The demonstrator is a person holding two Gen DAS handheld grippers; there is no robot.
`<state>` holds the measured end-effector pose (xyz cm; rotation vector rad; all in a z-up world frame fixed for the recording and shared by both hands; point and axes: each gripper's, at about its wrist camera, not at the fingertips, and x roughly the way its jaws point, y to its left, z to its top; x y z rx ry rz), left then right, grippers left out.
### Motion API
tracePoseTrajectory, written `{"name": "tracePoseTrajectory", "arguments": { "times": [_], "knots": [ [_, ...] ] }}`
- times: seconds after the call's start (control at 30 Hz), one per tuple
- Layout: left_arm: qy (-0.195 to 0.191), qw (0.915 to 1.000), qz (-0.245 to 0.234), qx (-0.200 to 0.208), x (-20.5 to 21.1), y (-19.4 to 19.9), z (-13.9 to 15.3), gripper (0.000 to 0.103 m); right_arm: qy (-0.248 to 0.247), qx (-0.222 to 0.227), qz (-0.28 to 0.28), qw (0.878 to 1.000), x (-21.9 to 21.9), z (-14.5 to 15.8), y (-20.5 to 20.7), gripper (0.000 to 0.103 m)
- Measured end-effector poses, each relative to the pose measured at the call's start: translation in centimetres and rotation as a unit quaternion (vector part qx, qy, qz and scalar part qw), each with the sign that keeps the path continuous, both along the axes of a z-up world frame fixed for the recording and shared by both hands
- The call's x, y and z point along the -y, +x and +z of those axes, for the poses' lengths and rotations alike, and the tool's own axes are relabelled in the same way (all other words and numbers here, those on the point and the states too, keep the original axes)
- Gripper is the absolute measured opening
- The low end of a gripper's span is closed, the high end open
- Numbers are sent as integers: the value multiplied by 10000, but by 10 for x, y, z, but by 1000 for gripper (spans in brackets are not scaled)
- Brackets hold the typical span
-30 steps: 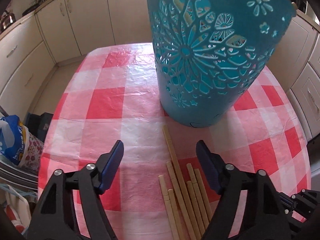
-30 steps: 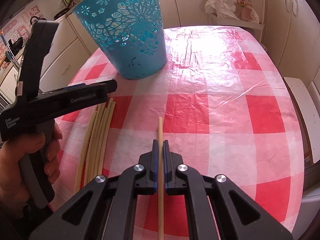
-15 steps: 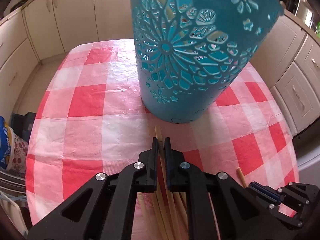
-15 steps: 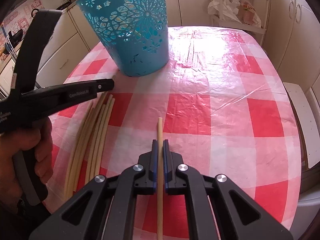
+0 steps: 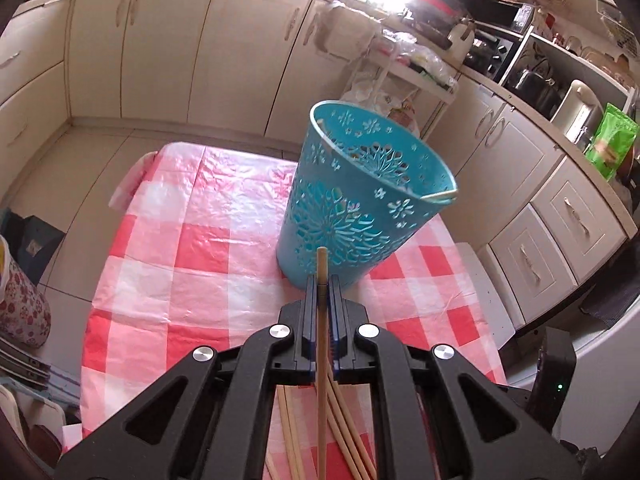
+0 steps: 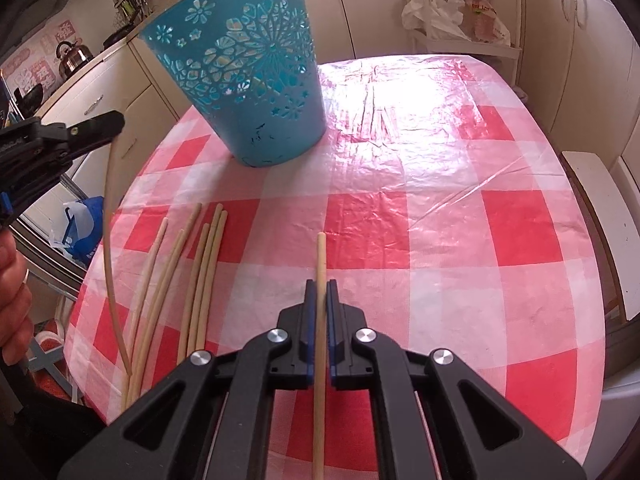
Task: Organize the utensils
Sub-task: 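Lift both held chopsticks and carry them above the teal cup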
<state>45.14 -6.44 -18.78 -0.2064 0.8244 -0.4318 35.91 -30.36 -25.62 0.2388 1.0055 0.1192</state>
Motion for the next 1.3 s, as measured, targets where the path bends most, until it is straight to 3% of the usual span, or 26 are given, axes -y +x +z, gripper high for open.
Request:
{"name": "tracePoseTrajectory", "arguments": {
  "times": [0.2,0.33,0.57,0.7,0.97,1.13,1.3],
  "knots": [
    [-213,9971,53,724,-8,-16,44,5,231,361,-249,9988,11,17,-6,6],
    [-463,9906,105,1286,-14,-29,71,5,371,726,-421,9958,19,34,-10,6],
    [-747,9670,314,2416,-10,-45,119,5,642,1588,-615,9833,22,70,-23,6],
    [-910,9524,549,2859,-8,-44,141,5,655,2091,-711,9731,21,93,-29,6],
    [-1146,9260,1006,3454,-1,-24,167,5,907,3202,-824,9394,24,167,-2,6],
    [-1266,9189,1226,3530,-3,-8,168,5,958,3688,-806,9210,19,203,34,6],
    [-1293,9175,1368,3504,-5,7,161,5,1058,3872,-862,9119,14,218,63,6]
  ]
}}
